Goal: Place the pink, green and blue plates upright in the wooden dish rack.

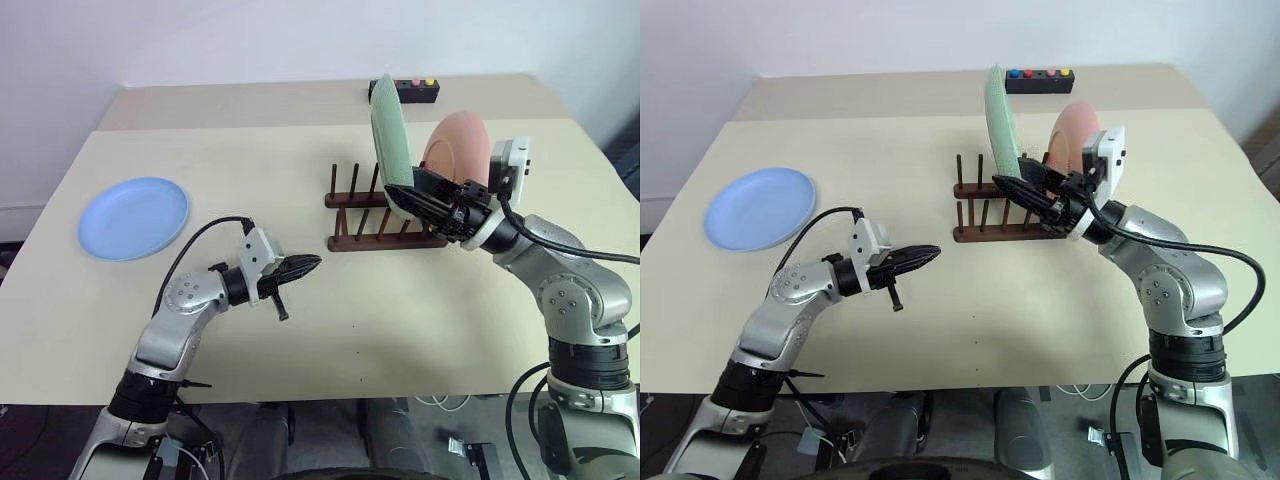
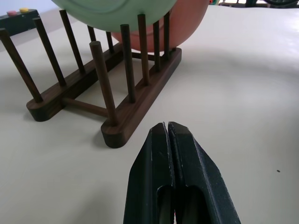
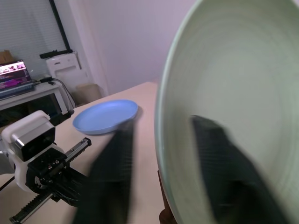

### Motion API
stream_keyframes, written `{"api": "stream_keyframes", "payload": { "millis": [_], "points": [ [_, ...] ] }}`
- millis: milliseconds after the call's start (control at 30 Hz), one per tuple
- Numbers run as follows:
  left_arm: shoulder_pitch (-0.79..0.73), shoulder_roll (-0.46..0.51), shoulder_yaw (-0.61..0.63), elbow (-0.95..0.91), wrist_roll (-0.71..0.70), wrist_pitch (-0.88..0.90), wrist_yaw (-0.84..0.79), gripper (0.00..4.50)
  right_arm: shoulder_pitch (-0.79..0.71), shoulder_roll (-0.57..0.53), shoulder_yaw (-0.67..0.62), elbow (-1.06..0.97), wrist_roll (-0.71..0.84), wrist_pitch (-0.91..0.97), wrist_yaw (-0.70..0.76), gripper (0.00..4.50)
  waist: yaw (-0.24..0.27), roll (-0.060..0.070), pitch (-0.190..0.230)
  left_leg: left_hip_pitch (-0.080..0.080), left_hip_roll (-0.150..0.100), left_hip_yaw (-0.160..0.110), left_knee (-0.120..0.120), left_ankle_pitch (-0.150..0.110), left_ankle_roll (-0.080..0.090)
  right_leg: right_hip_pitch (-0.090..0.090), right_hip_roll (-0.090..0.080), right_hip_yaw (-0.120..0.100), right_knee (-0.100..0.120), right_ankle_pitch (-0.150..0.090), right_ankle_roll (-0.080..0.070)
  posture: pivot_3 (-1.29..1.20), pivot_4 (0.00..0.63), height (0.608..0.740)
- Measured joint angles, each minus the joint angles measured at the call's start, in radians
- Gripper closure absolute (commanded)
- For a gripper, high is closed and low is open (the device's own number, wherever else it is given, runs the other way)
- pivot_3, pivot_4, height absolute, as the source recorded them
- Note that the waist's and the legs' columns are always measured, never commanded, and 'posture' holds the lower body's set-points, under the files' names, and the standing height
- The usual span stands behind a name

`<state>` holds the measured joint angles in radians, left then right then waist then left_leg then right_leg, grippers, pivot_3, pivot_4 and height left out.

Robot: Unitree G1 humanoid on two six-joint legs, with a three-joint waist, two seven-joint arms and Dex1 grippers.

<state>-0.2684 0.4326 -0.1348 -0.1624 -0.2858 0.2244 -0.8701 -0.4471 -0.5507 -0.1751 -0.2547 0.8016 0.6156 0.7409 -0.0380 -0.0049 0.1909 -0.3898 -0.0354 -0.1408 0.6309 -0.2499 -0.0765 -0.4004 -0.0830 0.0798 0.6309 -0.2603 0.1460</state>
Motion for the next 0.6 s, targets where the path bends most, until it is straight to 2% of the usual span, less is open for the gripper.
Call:
{"api": "stream_keyframes", "payload": {
  "millis": [67, 600],
  "points": [
    [0.000, 0.000, 0.000, 0.000, 0.000, 0.003, 0.000, 4.50, 0.000, 0.000, -0.001, 0.004, 0.001, 0.003, 0.001, 0.05, 0.000, 0.000, 0.000, 0.000, 0.000, 0.000, 0.000, 0.000, 0.000, 0.000, 0.000, 0.000, 0.000, 0.000, 0.000, 0.00, 0.150, 0.740],
    [0.007, 0.001, 0.000, 0.000, 0.000, 0.003, -0.002, 4.50, -0.006, -0.001, -0.031, 0.004, -0.027, -0.012, -0.049, 0.01, 0.000, 0.000, 0.000, 0.000, 0.000, 0.000, 0.000, 0.000, 0.000, 0.000, 0.000, 0.000, 0.000, 0.000, 0.000, 0.00, 0.150, 0.740]
  ]
}}
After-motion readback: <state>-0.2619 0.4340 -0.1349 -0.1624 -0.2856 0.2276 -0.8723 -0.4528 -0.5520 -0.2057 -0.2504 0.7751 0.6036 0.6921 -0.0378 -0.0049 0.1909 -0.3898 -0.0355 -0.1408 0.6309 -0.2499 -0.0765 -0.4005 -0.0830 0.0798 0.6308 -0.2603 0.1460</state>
